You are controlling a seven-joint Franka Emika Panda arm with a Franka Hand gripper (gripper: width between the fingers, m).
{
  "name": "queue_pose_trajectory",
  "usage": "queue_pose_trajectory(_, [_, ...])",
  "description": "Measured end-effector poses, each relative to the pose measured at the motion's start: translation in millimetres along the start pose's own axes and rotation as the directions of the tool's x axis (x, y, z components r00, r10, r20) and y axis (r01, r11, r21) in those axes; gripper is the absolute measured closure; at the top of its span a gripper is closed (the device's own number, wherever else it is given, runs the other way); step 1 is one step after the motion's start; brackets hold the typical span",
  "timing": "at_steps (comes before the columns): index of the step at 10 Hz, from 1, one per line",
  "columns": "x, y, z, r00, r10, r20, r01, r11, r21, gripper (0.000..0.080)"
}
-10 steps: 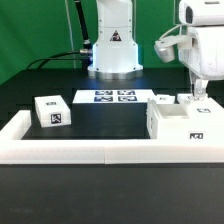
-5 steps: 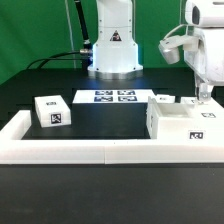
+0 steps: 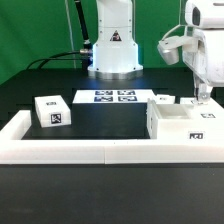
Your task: Assemble cabinet
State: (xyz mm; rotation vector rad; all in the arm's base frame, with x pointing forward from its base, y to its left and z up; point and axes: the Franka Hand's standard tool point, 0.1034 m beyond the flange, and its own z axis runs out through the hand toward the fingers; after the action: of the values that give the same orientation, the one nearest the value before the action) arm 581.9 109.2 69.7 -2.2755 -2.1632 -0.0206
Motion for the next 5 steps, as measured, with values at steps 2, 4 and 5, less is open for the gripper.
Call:
queue_pose_trajectory(2, [-4.4,-0.1,-3.8,1.000,-0.015,0.016,0.015,1.000,-0.002,0.0719])
queue_pose_trajectory(4, [-11.7,-7.7,-13.1,1.000,-0.013,0.024,0.013,1.000,-0.018,0.0403])
queue_pose_trajectory(5, [-15.4,-14.9,-17.1,1.000,-0.005,0.029,0.005,1.000,-0.018,0.0403])
